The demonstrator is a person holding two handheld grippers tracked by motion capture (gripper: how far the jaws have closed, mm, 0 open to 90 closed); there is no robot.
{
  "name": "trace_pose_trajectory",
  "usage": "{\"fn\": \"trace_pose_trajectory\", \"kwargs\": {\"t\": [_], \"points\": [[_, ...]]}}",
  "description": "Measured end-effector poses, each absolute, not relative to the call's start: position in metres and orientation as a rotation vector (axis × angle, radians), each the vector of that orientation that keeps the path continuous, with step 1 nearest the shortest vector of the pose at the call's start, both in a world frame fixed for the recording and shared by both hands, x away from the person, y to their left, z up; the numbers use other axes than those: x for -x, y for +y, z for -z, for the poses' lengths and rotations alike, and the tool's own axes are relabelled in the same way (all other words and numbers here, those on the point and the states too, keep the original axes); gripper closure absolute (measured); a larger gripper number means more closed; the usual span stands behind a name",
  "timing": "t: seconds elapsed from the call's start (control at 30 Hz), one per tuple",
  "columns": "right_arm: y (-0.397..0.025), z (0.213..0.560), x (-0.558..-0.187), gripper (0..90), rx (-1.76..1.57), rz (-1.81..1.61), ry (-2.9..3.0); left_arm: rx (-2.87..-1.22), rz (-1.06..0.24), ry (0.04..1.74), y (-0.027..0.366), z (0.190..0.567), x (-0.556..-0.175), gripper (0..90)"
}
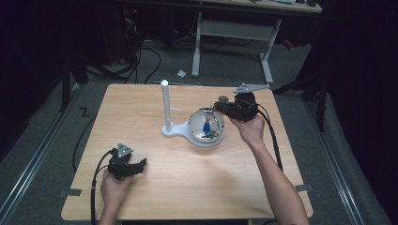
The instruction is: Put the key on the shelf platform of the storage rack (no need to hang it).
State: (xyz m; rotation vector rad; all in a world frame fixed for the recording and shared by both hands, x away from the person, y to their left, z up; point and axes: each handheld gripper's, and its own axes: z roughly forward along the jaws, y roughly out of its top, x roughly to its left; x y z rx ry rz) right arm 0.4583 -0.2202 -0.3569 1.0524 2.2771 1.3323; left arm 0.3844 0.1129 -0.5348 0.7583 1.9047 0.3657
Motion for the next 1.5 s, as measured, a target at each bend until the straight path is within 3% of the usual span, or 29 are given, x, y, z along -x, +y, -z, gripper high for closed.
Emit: {"fn": "trace_pose_trajectory", "kwargs": {"t": [1.5], "points": [[-0.205,0.433,-0.473,85.3,-1.168,-1.208,2.379,-0.765,-0.369,1.901,0.113,0.535,-0.384,27.8]]}}
